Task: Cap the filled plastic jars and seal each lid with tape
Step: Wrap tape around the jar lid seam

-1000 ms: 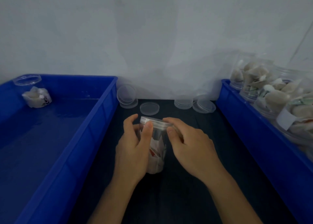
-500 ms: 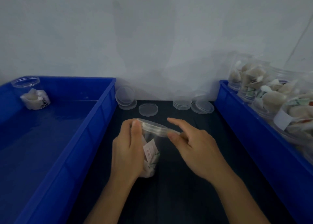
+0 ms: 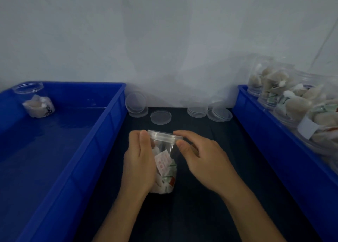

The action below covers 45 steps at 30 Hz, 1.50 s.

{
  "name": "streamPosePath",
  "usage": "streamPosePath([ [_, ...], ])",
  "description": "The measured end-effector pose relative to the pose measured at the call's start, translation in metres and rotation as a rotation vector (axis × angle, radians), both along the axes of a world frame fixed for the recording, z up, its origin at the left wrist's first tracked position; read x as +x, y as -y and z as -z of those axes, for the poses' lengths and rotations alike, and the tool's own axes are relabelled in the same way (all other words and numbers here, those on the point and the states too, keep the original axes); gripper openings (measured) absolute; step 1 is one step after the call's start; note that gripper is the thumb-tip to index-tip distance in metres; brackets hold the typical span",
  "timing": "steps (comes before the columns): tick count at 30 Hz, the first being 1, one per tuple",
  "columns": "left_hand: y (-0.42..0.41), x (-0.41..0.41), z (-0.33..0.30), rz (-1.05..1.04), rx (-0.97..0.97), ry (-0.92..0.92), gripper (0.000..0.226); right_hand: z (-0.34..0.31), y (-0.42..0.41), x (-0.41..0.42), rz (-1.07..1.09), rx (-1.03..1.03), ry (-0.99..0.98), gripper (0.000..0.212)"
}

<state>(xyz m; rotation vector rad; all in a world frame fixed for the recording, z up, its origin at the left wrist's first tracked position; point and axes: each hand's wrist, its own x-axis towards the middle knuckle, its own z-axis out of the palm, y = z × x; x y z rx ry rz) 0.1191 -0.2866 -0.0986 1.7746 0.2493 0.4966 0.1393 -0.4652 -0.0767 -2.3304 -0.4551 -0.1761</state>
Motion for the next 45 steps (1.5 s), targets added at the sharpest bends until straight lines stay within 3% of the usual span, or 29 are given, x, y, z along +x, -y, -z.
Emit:
streamPosePath([
  [3, 0.007, -0.010, -0.006, -0.140, 0.157, 0.070, 0.031, -0.001, -0.004, -0.005, 0.029, 0.006, 0.051, 0.050],
  [8, 0.023, -0.016, -0.004, -0.049, 0.378, -0.041, 0.045, -0.001, -0.009, -0.008, 0.019, -0.055, 0.102, 0.060],
  [10, 0.020, -0.013, -0.002, -0.034, 0.398, -0.027, 0.054, 0.001, -0.006, -0.008, -0.008, -0.003, 0.057, 0.049],
  [13, 0.012, -0.007, -0.002, 0.001, 0.382, -0.029, 0.050, 0.000, 0.001, -0.008, 0.001, 0.010, 0.060, 0.041],
  [20, 0.003, -0.007, -0.004, 0.068, 0.159, -0.023, 0.064, 0.002, 0.005, 0.000, 0.053, -0.120, 0.070, 0.051],
  [26, -0.003, -0.008, -0.002, 0.176, -0.028, -0.034, 0.049, 0.001, 0.002, -0.001, 0.064, -0.108, 0.091, 0.052],
  [28, -0.005, -0.006, -0.002, 0.202, -0.021, -0.063, 0.042, 0.000, 0.000, -0.002, 0.075, -0.117, 0.112, 0.053],
  [32, -0.003, -0.006, -0.004, 0.073, 0.161, -0.071, 0.058, -0.002, -0.001, -0.004, 0.115, -0.144, 0.153, 0.055],
  [35, 0.006, -0.009, -0.010, -0.057, 0.314, -0.074, 0.035, -0.001, -0.005, -0.008, 0.140, -0.159, 0.213, 0.052],
  [38, 0.016, -0.009, -0.009, -0.016, 0.449, -0.137, 0.044, -0.001, -0.013, -0.014, 0.133, -0.166, 0.224, 0.058],
  [41, 0.010, -0.005, -0.011, 0.007, 0.452, -0.127, 0.044, -0.003, -0.009, -0.015, 0.061, -0.081, 0.114, 0.054],
  [45, -0.002, -0.004, -0.010, 0.043, 0.229, -0.151, 0.063, -0.004, -0.001, -0.011, 0.047, -0.151, 0.139, 0.040],
])
